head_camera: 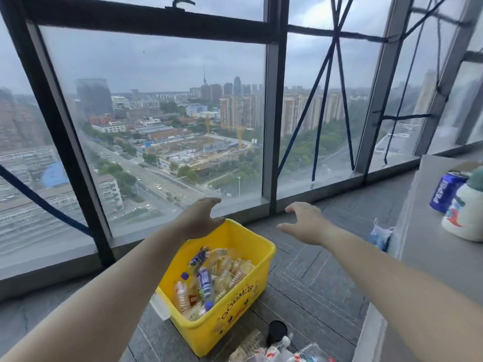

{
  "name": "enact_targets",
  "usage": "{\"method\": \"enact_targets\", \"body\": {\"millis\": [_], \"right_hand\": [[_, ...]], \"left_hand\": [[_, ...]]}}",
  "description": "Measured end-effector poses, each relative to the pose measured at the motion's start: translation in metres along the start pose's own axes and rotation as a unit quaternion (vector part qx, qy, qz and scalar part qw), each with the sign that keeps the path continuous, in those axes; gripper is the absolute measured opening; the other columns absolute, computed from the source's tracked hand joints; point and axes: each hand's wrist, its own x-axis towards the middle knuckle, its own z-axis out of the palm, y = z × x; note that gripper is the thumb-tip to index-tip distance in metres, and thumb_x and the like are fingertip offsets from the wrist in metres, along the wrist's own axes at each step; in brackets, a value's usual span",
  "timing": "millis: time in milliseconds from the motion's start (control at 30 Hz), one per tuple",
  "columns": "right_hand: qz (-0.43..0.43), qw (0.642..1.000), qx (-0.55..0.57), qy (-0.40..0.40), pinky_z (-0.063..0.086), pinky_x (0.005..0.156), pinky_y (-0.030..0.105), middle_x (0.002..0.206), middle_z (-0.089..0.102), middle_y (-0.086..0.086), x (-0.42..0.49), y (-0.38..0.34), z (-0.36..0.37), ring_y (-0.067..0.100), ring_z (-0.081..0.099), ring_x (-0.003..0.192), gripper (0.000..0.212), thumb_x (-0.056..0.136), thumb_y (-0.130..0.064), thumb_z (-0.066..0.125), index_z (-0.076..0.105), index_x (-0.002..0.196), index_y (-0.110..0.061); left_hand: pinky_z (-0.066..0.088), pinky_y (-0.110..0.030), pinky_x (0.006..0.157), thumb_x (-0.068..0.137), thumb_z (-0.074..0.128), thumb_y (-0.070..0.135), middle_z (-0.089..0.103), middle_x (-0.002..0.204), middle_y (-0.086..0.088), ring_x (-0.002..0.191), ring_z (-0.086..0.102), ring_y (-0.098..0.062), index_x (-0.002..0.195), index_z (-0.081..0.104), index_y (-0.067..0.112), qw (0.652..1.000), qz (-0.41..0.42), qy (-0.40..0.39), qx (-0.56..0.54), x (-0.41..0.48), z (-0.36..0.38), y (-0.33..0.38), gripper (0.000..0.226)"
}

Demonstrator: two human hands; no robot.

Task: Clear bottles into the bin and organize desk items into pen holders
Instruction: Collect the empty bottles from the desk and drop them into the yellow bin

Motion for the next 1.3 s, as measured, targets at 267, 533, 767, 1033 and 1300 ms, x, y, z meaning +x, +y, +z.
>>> {"method": "enact_targets", "body": {"millis": [267,533,767,1033,1300], "right_hand": [[0.078,0.988,-0.010,0.131,0.030,0.105,0.031,0.139,0.046,0.005,-0.130,0.104,-0.103,0.026,0.037,0.131,0.052,0.087,-0.042,0.061,0.049,0.131,-0.018],[0.252,0.942,0.006,0.221,0.039,0.091,0.030,0.140,0.044,-0.001,-0.314,0.263,-0.181,0.020,0.037,0.131,0.048,0.088,-0.042,0.059,0.048,0.130,-0.022],[0.435,0.854,-0.001,0.285,0.036,0.098,0.030,0.140,0.046,0.003,-0.493,0.374,-0.223,0.023,0.043,0.128,0.050,0.089,-0.039,0.061,0.048,0.132,-0.017],[0.533,0.783,-0.018,0.320,0.039,0.097,0.031,0.137,0.050,0.009,-0.620,0.439,-0.260,0.028,0.047,0.124,0.054,0.086,-0.038,0.064,0.048,0.132,-0.016],[0.552,0.767,-0.039,0.324,0.040,0.101,0.035,0.139,0.046,0.008,-0.696,0.505,-0.292,0.029,0.042,0.128,0.056,0.086,-0.041,0.063,0.045,0.134,-0.018]], "left_hand": [[0.040,-0.031,0.098,0.090,0.063,0.032,0.045,0.145,-0.008,0.129,0.046,-0.025,0.139,0.044,0.019,0.986,0.155,0.011,-0.059,-0.007,0.032,0.173,0.054],[0.039,-0.026,0.092,0.086,0.063,0.042,0.052,0.135,0.000,0.121,0.049,-0.020,0.130,0.051,0.028,0.939,0.332,-0.031,-0.085,-0.045,0.124,0.415,0.048],[0.040,-0.027,0.095,0.087,0.062,0.039,0.050,0.138,-0.003,0.122,0.050,-0.022,0.129,0.053,0.025,0.880,0.445,-0.117,-0.116,-0.125,0.195,0.591,0.046],[0.037,-0.030,0.101,0.088,0.062,0.039,0.044,0.143,-0.004,0.125,0.047,-0.024,0.134,0.047,0.022,0.844,0.500,-0.161,-0.105,-0.212,0.240,0.698,0.051],[0.036,-0.031,0.102,0.088,0.061,0.039,0.041,0.145,-0.003,0.128,0.044,-0.022,0.138,0.042,0.022,0.838,0.514,-0.153,-0.101,-0.264,0.266,0.783,0.055]]}}
